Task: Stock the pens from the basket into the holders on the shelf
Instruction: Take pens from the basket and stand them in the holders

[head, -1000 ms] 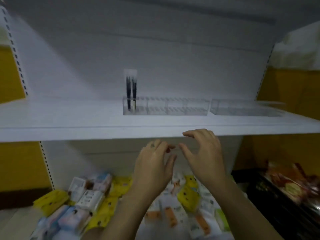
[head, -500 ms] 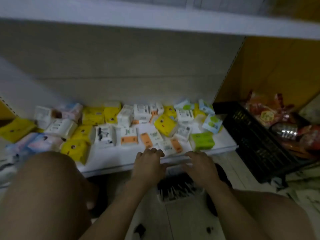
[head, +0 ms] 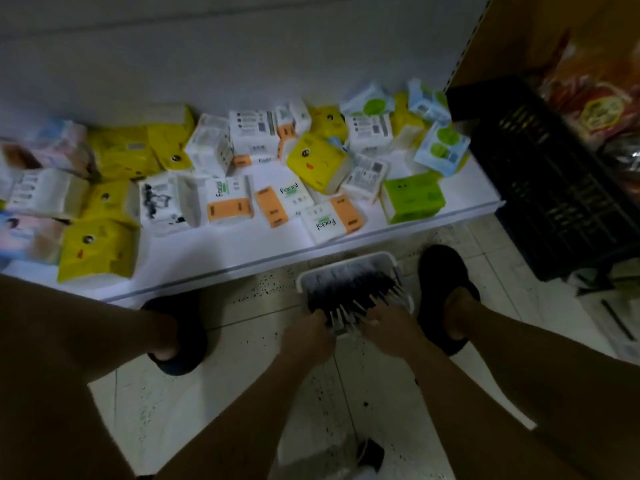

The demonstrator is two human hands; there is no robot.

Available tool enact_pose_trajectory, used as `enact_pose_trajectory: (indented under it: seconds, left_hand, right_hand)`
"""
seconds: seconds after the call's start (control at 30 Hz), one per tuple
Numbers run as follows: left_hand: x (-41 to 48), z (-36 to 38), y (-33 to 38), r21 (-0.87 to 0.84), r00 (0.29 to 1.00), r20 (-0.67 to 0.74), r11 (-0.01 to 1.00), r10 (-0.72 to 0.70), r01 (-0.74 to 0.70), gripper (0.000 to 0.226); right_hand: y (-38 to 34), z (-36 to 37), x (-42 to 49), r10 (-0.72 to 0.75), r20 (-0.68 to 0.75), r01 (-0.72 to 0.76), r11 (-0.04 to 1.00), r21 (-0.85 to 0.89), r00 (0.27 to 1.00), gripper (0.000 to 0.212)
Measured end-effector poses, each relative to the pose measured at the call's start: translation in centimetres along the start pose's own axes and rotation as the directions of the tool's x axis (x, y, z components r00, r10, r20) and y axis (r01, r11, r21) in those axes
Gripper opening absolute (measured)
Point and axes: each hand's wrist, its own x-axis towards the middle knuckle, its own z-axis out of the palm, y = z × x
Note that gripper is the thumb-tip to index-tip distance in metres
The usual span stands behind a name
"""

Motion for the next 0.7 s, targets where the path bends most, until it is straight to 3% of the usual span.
enact_pose_trajectory:
  seconds: [0.13,0.23,0.37,0.43,0.7]
  left_hand:
    - [2.5,2.9,-0.3,-0.088,0.999,0.034,0.995,-0.042,0.044,0.032]
    - [3.7,4.1,-0.9,-0.102,0.999,0.012,0.994,-0.035,0.036,0.040]
    - [5.7,4.5,-1.6,-0.108,0.998,0.052,0.993,-0.047,0.053,0.051]
    - [6.4,4.6,-1.6,-0.114,0.997,0.069,0.992,-0.041,0.049,0.050]
    - [7.8,5.2,0.1,-0.235,0.984,0.110,0.958,-0.144,0.166,0.043]
  right_hand:
    - [1.8,-0.8,2.2,0.087,0.049,-0.090,0.994,0.059,0.995,0.016]
    - [3.5,-1.2,4.3,0.103,-0.035,-0.101,0.993,0.060,0.994,0.036]
    - [3.9,-1.1,7.1,0.058,-0.199,-0.054,0.998,0.027,0.978,0.018]
    - [3.7,-0.5,8.2,0.049,-0.259,-0.048,0.999,0.010,0.965,0.023]
    - [2.6,3.2,9.4,0.024,-0.266,-0.066,0.986,-0.151,0.964,0.025]
